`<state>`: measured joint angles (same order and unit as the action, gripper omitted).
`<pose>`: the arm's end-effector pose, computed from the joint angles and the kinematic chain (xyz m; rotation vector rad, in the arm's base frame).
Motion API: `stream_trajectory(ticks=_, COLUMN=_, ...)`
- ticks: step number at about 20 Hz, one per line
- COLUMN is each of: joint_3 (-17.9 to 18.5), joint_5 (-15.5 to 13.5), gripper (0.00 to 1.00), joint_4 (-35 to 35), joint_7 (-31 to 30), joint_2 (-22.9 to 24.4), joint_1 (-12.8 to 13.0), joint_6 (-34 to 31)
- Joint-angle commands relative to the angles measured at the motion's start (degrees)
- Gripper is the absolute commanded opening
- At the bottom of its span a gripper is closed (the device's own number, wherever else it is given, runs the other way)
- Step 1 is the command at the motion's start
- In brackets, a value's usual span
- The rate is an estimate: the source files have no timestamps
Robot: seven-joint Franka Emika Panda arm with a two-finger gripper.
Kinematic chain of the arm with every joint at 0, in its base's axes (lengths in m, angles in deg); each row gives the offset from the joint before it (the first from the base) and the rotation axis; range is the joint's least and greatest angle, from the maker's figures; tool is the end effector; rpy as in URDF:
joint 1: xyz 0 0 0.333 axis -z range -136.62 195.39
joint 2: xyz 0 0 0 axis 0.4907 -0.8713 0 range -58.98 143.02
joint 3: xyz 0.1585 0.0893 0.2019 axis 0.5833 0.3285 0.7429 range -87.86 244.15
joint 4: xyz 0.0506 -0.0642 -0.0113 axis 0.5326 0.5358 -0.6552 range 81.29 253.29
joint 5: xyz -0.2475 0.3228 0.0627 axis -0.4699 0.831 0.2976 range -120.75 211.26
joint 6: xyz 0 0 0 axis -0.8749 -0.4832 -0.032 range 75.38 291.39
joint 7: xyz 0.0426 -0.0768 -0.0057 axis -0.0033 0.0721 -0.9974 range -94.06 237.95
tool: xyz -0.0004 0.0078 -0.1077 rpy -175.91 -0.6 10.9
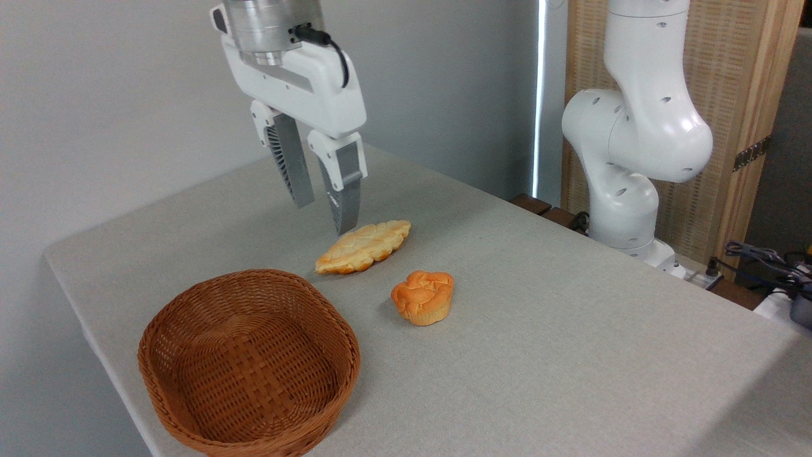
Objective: Put bread into the basket
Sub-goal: 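Move the open gripper over the small orange bun and lower it, then close the gripper on the orange bun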
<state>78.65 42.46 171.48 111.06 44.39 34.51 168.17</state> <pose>0.5625 -0.0504 0.5697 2.8726 -1.1499 0.0216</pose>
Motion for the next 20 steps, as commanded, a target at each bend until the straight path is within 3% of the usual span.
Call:
stream_trajectory(ticks=1, joint_3=0.5, joint_5=-0.8, gripper=1.00, joint_4=9.3, joint_7=-0.1, joint_2=6.8, joint_1=-1.1, joint_6=5.6)
stream_trajectory(ticks=3, joint_3=0.5, joint_5=-0.9, gripper=1.00, joint_4=15.4, joint_7=-0.1, joint_2=10.8, joint_1=-1.1, joint_6=7.4)
stream_trajectory(ticks=6, joint_3=0.5, joint_5=-0.9, gripper=1.00, joint_4=30.0, joint_7=-0.1, joint_2=18.3, joint_1=-0.6, joint_6=17.2)
stream_trajectory(ticks=9, joint_3=0.5, joint_5=-0.8, gripper=1.00, joint_4=39.6, joint_7=1.4, joint_2=21.4, joint_1=1.2, joint_6=23.6)
stream_trajectory(ticks=13, joint_3=0.0, joint_5=-0.7, gripper=1.00, joint_4=43.3, joint_7=5.5, joint_2=21.3, joint_1=1.9, joint_6=23.6)
stream_trajectory(ticks=20, joint_3=0.0, joint_5=0.0, gripper=1.00, joint_4=45.6, joint_7=5.7, joint_2=19.2, joint_1=2.5, joint_6=25.5)
